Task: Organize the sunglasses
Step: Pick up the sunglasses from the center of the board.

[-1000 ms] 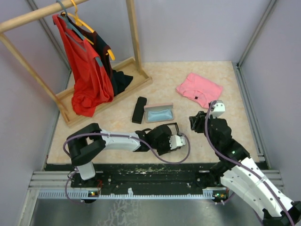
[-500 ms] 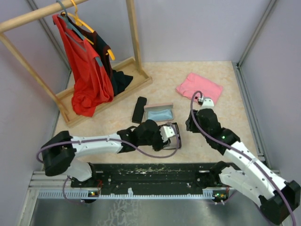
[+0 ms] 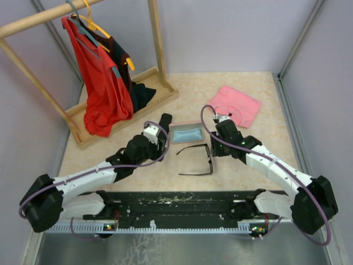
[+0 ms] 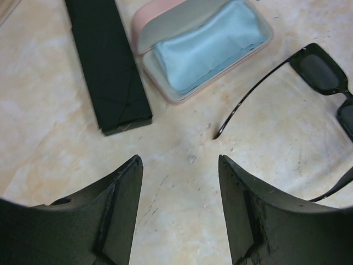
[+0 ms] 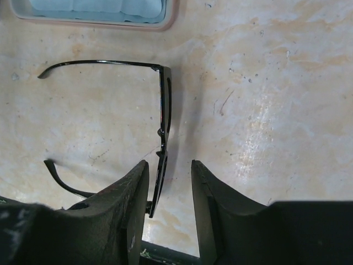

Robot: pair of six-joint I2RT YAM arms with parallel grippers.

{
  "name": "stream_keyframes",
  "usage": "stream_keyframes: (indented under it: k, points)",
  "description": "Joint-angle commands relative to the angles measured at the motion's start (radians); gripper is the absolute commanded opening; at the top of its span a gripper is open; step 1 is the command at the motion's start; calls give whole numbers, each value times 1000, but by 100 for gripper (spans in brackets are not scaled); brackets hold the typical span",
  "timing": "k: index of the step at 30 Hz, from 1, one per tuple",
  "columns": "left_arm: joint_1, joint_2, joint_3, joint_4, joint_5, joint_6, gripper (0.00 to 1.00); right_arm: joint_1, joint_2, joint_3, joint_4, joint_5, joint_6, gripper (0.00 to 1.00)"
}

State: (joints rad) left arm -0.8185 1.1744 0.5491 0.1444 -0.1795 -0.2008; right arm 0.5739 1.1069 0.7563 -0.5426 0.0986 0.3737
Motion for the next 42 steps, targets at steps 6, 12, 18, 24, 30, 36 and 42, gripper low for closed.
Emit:
stream_keyframes:
  k: [6, 12, 18, 24, 30, 36, 42]
  points:
    - [-1, -198, -194, 103, -262, -46, 66, 91, 153, 118, -30, 85, -33, 33]
    - [-1, -252, -245, 132, -280, -43, 66, 152, 211, 120, -29, 148, 1, 30]
    - [0, -272, -270, 160, -264, -38, 66, 169, 212, 84, -21, 180, 33, 29]
    - [-1, -264, -268, 164, -252, -35, 66, 169, 226, 63, -1, 185, 41, 27]
    - [-1, -262, -268, 166, -242, -33, 66, 169, 239, 43, 23, 179, 50, 24]
    - [0, -257, -268, 171, -236, -29, 66, 169, 259, 37, 38, 176, 46, 23]
    - [0, -254, -268, 176, -232, -25, 66, 169, 274, 40, 59, 180, 45, 21]
